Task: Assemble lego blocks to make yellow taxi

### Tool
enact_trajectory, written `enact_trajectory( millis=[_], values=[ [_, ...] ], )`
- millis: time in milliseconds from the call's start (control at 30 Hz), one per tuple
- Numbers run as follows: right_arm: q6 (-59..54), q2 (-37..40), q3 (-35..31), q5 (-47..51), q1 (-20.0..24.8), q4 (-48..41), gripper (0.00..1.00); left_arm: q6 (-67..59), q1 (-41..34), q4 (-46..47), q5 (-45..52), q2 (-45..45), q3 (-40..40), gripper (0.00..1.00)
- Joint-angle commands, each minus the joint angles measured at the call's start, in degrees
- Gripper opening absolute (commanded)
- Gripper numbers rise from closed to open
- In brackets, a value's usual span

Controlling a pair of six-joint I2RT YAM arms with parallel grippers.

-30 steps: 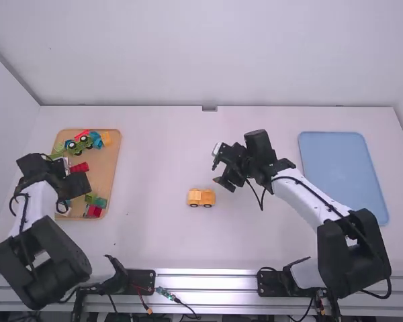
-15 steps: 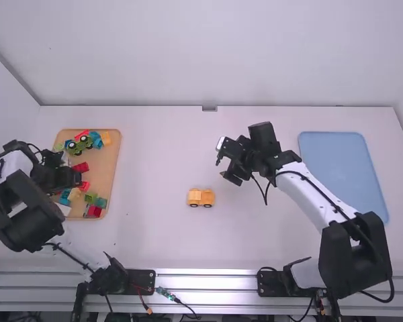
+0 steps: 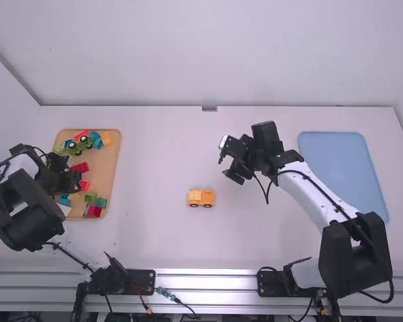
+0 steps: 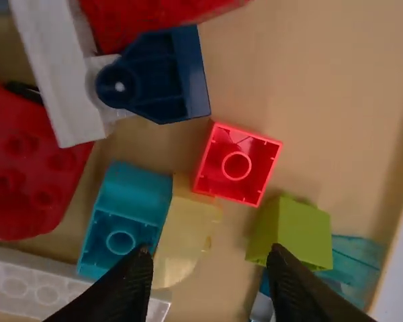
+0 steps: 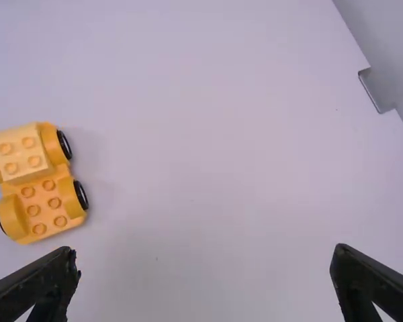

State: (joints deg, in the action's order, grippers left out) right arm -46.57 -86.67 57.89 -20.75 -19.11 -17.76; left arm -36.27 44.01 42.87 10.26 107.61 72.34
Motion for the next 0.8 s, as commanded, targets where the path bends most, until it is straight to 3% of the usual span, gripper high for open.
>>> enact_trajectory(
  millis=[0, 400, 767],
  values=[
    [0.2, 1.0, 1.5, -0.2, 0.3, -0.2, 0.99, -0.4, 0.0, -0.3, 0.6, 0.3, -1.1, 0.44],
    [0.2, 1.0, 1.5, -0.2, 0.3, -0.3, 0.99, 1.8, 0.1, -0.4, -3.9, 0.3, -1.8, 0.38],
    [0.2, 1.0, 1.5, -0.2, 0.3, -0.3, 0.99, 1.5, 0.3, -4.1, -4.9, 0.3, -3.8, 0.42]
  ],
)
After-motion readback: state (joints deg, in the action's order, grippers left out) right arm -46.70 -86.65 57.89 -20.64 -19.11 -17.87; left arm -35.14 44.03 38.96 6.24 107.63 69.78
